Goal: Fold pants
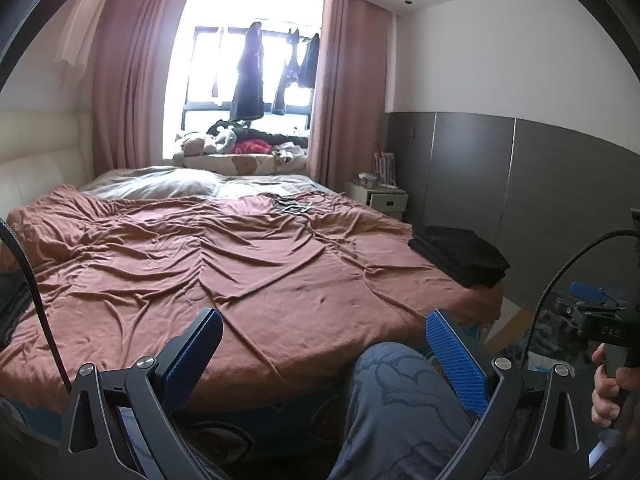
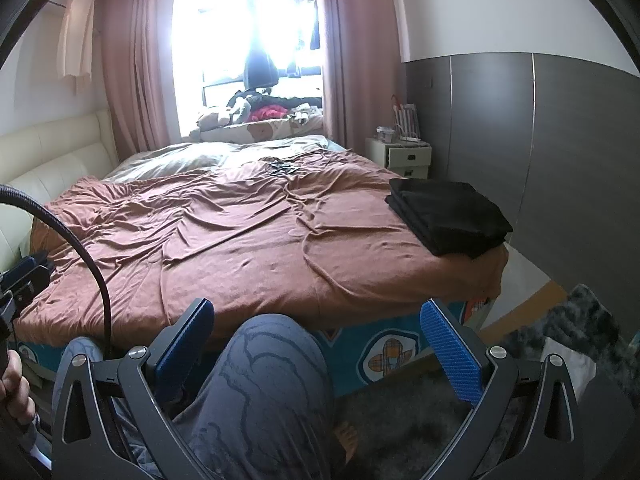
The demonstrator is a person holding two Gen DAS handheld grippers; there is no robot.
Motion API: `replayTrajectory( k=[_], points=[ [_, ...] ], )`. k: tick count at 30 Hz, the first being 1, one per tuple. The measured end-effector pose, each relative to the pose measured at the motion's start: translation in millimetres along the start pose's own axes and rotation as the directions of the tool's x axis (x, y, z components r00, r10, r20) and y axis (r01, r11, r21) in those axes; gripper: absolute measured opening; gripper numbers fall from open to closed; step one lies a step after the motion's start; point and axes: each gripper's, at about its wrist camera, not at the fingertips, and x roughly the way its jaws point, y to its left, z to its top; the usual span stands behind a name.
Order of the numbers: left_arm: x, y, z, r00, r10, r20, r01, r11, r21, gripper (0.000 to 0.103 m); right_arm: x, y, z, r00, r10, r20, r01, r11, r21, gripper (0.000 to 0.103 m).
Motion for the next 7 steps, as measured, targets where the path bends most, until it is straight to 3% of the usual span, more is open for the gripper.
replayTrajectory(
  k=[7],
  points=[
    [-6.1, -1.4, -1.4, 1.000, -0.003, 0.005, 0.003, 1.000, 0.004, 0.103, -3.3, -2.0, -2.7, 1.000, 0.001, -0.002, -0.001, 1.000, 0.002, 0.103]
  ],
)
